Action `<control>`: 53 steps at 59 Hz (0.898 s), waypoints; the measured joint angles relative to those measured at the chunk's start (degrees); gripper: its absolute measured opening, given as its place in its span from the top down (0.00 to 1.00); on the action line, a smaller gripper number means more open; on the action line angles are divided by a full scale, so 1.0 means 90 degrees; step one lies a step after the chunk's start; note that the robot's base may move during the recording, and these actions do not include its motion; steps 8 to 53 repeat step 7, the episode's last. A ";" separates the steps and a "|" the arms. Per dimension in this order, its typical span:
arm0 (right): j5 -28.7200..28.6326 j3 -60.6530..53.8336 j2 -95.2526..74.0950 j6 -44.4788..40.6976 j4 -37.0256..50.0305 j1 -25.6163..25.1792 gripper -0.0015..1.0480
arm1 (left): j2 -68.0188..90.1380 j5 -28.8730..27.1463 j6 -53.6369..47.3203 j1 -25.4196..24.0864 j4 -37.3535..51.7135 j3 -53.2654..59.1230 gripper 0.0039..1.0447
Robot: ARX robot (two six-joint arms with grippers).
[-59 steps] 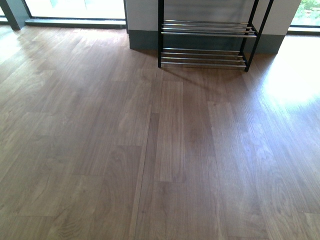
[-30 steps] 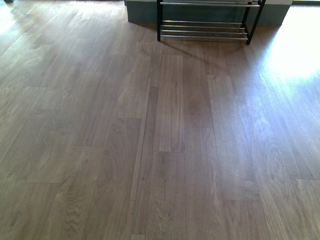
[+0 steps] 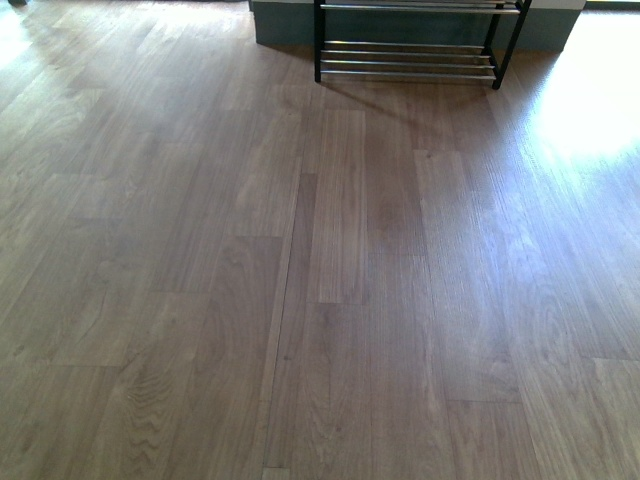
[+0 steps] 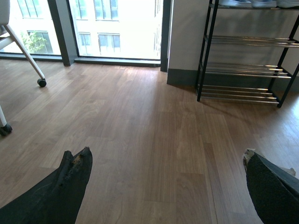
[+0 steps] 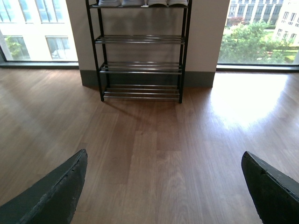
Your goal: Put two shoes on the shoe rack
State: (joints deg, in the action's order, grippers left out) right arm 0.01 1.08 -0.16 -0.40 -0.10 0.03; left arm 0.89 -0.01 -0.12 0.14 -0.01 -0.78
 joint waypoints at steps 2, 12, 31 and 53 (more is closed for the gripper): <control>0.0000 0.0000 0.0000 0.0000 0.0000 0.0000 0.09 | 0.0000 0.0000 0.0000 0.0000 0.0000 0.0000 0.09; 0.0000 0.0000 0.0000 0.0000 0.0000 0.0000 0.09 | 0.0000 0.0000 0.0000 0.0000 0.0000 0.0000 0.09; 0.0000 0.0000 0.0000 0.0000 0.0000 0.0000 0.09 | 0.0000 0.0000 0.0000 0.0000 0.0000 0.0000 0.09; 0.0000 0.0000 0.0000 0.0000 0.0000 0.0000 0.09 | 0.0000 0.0000 0.0000 0.0000 0.0000 0.0000 0.09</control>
